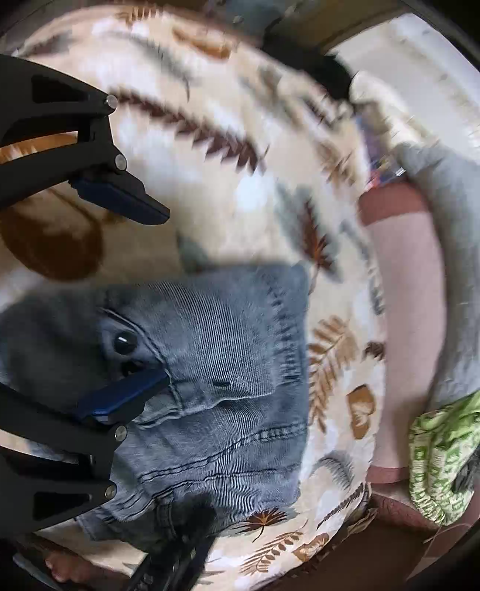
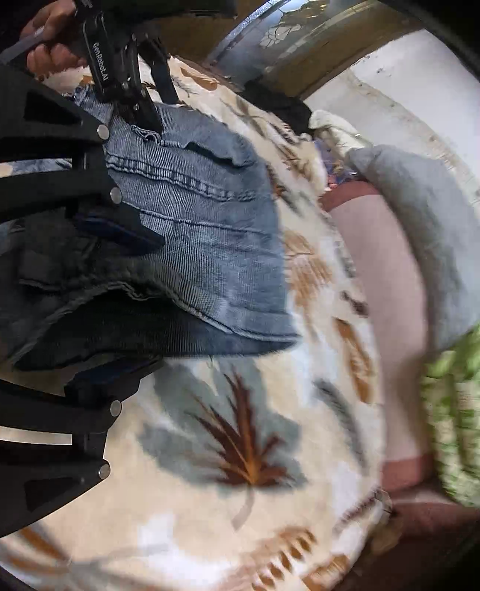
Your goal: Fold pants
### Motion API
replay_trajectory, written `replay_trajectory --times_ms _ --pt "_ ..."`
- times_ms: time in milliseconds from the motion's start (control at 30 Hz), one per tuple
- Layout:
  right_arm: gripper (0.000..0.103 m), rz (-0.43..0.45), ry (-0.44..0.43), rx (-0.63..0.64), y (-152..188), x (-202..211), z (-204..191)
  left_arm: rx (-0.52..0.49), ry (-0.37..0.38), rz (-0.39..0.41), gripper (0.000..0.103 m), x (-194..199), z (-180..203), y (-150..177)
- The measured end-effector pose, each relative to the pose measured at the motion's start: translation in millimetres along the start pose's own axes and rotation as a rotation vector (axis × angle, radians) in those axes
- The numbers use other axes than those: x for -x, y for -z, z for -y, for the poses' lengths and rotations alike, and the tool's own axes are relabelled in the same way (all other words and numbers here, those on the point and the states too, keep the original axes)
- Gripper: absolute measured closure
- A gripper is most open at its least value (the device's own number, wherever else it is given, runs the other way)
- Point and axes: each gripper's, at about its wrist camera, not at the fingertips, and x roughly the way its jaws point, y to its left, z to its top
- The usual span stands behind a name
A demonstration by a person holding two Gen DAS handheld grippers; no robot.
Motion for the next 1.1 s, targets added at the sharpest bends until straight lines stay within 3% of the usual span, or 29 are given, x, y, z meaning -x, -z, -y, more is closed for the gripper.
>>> replay_trajectory --times_ms 133,233,467,567,833,1100 --pt "0.042 0.128 0.037 0.046 11.1 65.3 -22.9 -0.013 -0.078 0.096 0.021 50.0 -1.3 11.8" --pt "0.04 0.175 0.073 0.097 22.2 108.0 -43.2 0.005 -0.117 0.162 0.021 93.2 -2.1 24.2" --pt "0.037 0.299 0.072 0.147 37.5 209.3 -83.2 0.061 -0.117 0.288 0.021 172.1 -10.7 46.2" --pt "0.036 0.338 0.069 0.158 40.3 238.8 -96.7 0.074 -0.129 0.339 0.015 204.8 -15.1 55.0" --pt "0.034 0.357 0.072 0.171 54.8 264.5 -122.2 0.102 -0.144 0.433 0.013 253.4 -26.6 72.4" --pt "0.034 0.319 0.144 0.198 72.0 256.6 -133.4 0.131 -0.165 0.431 0.012 255.4 -30.9 86.1"
